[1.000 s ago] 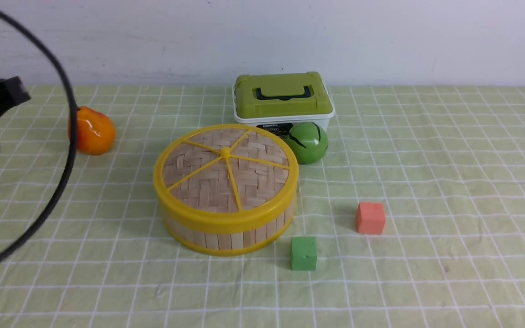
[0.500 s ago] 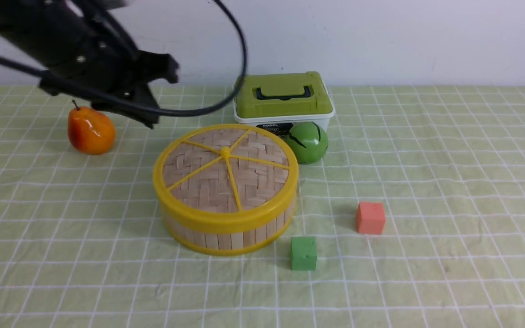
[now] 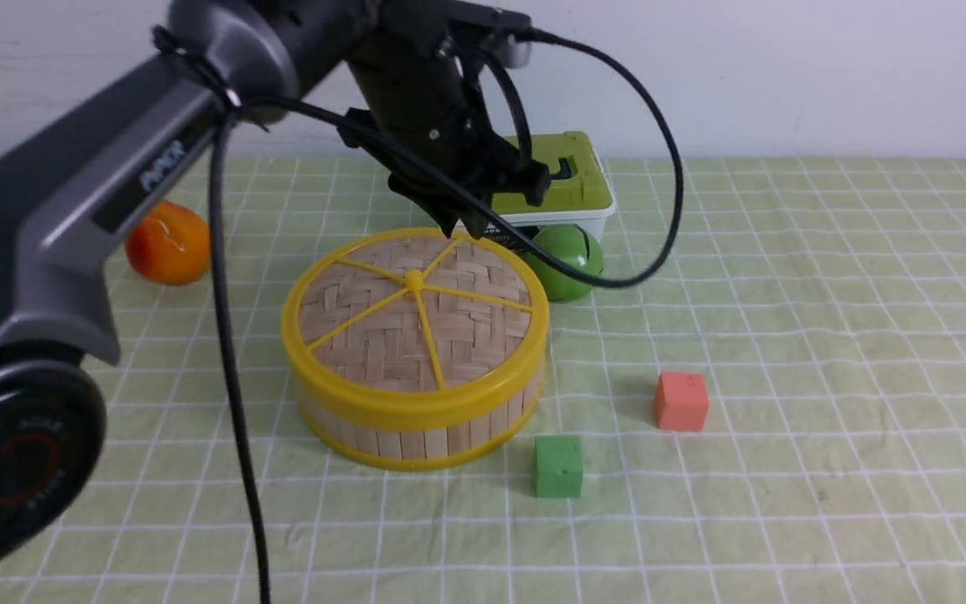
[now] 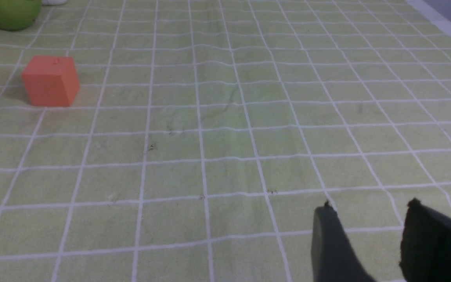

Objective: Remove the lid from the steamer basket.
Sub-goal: Use the left arm to lift the lid of the steamer, then use the left arm to place the steamer lid on the table

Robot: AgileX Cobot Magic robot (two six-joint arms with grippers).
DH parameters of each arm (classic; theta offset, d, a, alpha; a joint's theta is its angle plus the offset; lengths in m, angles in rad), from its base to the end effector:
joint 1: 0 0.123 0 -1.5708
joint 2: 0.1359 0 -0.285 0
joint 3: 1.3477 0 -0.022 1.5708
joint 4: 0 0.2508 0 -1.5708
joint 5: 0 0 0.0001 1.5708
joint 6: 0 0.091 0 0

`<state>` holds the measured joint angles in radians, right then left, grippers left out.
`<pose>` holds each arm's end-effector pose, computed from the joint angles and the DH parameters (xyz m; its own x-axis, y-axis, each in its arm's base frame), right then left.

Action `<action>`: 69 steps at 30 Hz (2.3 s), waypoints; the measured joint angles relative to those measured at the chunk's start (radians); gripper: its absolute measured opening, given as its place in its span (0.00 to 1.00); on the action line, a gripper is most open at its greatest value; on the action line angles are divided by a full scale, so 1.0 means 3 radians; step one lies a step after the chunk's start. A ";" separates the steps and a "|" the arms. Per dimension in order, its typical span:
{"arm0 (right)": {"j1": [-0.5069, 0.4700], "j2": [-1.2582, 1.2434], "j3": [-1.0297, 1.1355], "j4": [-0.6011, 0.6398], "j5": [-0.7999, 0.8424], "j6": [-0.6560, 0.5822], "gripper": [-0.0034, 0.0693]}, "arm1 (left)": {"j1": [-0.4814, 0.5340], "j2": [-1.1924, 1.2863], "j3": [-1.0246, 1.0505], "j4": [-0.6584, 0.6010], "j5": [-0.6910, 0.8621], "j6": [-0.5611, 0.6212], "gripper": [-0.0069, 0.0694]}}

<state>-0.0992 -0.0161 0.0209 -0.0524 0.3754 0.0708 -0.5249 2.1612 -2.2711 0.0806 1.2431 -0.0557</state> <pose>0.0518 -0.0069 0.1733 -0.2843 0.0504 -0.9574 0.1236 0.9922 0.0156 0.4157 -0.2327 0.3282 -0.7620 0.4070 -0.5036 0.4441 0.8945 0.0510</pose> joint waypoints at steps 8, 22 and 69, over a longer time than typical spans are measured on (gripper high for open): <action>0.0000 0.0000 0.0000 0.0000 0.0000 0.0000 0.38 | 0.0035 0.0208 -0.0013 0.0403 0.0000 -0.0290 0.60; 0.0000 0.0000 0.0000 0.0000 0.0000 0.0000 0.38 | 0.0059 0.0294 -0.0017 0.0573 0.0000 -0.0401 0.47; 0.0000 0.0000 0.0000 0.0000 0.0000 0.0000 0.38 | 0.0059 -0.0187 0.0179 0.0561 0.0000 -0.0578 0.22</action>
<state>-0.0992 -0.0161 0.0209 -0.0524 0.3754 0.0708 -0.5073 2.1052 -2.2172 0.2488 1.2432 -0.2291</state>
